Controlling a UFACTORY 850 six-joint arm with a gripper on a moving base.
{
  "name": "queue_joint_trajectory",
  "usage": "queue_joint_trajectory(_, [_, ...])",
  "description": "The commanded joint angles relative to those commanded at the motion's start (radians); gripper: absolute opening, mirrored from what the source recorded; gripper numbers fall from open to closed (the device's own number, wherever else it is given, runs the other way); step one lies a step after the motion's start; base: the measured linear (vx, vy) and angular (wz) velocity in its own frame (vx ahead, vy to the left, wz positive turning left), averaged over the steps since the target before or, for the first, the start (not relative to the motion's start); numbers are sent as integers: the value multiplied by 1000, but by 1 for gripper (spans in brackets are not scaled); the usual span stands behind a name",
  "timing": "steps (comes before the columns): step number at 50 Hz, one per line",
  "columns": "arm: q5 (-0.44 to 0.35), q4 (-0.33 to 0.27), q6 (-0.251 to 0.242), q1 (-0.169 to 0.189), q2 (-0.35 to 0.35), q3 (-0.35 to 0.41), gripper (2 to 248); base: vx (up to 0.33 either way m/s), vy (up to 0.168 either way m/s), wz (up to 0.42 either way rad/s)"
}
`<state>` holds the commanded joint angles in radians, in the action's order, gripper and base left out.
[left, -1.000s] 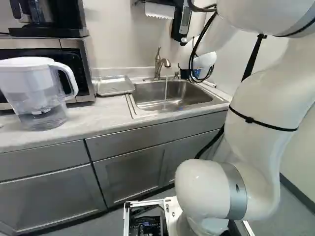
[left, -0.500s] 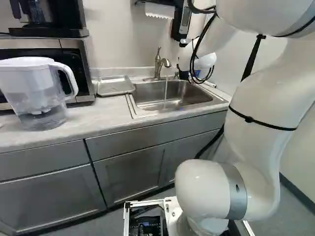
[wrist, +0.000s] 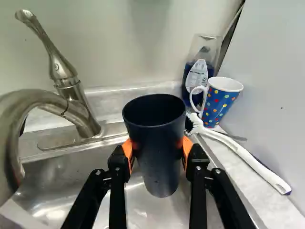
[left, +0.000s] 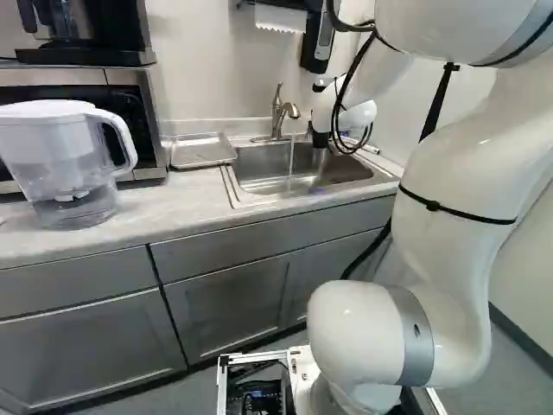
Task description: Rinse the cup and place it in the tray
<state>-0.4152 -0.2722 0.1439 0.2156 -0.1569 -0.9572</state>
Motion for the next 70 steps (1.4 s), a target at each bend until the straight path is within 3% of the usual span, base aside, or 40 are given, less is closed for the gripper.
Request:
queue_joint_trajectory(17, [-9, 0, 0, 6, 27, 68, 119, 0, 0, 0])
queue_joint_trajectory(45, [-75, 0, 0, -8, 3, 105, 119, 0, 0, 0])
queue_joint_trajectory(70, [-148, 0, 0, -24, 60, 198, 119, 0, 0, 0])
